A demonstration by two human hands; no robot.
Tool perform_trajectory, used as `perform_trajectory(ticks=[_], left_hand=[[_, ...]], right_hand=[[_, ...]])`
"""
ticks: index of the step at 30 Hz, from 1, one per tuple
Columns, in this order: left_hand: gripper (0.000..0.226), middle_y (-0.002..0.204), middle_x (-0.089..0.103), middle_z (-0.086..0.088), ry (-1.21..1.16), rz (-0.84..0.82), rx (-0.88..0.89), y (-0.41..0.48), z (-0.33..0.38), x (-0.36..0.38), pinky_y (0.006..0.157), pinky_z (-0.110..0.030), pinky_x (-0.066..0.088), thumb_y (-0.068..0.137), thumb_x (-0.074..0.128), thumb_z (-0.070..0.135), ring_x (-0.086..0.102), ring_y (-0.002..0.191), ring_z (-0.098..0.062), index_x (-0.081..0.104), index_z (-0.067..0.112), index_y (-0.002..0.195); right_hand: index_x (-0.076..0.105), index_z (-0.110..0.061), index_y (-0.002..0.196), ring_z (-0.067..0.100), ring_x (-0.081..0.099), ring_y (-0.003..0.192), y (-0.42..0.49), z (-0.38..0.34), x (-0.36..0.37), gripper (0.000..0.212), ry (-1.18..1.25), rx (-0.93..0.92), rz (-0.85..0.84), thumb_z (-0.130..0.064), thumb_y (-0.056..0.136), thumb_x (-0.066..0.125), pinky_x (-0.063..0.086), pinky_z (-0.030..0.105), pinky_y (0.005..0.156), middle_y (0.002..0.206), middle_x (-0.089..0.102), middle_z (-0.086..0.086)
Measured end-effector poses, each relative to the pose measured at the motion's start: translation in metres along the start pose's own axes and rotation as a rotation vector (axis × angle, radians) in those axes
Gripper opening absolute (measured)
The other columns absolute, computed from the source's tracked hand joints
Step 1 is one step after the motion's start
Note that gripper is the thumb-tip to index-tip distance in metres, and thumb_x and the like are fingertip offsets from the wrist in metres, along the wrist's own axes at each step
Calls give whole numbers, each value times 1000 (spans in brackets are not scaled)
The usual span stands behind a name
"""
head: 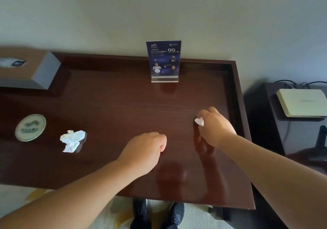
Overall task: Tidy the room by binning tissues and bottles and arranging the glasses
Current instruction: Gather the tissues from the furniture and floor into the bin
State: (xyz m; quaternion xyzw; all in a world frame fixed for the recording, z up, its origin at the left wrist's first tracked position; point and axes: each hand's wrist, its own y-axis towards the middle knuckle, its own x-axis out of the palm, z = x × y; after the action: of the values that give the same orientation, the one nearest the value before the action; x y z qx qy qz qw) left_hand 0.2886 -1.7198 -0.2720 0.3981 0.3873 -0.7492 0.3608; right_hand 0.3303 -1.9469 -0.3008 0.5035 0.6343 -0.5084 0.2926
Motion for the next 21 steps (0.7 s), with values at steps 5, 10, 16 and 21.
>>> perform_trajectory(ticks=[5, 10, 16, 21], left_hand=[[16, 77, 51, 6, -7, 62, -60, -12, -9, -7, 66, -38, 43, 87, 38, 10, 50, 73, -20, 44, 20, 76], [16, 74, 49, 6, -4, 116, -154, -31, -14, -21, 62, -32, 31, 88, 37, 18, 48, 72, -19, 39, 23, 73], [9, 56, 44, 5, 8, 287, -226, -65, -37, -37, 53, -32, 27, 95, 39, 22, 52, 59, -20, 48, 22, 96], [25, 75, 59, 5, -62, 360, -356, -98, -59, -42, 56, -31, 40, 97, 39, 17, 51, 60, -15, 48, 23, 119]], right_hand=[[54, -19, 106, 24, 56, 80, -9, -20, 3, 14, 15, -28, -42, -14, 93, 49, 43, 31, 64, 108, 50, 2], [50, -17, 104, 21, 52, 78, -23, -68, -7, 13, 79, -192, -61, -17, 91, 53, 35, 26, 57, 104, 46, 0], [46, -19, 107, 24, 55, 80, -37, -124, -14, 14, 126, -384, -106, -15, 94, 44, 44, 34, 65, 95, 59, 3], [54, -25, 105, 21, 56, 76, -44, -158, -5, 17, 108, -538, -132, -19, 96, 41, 45, 31, 67, 100, 52, -1]])
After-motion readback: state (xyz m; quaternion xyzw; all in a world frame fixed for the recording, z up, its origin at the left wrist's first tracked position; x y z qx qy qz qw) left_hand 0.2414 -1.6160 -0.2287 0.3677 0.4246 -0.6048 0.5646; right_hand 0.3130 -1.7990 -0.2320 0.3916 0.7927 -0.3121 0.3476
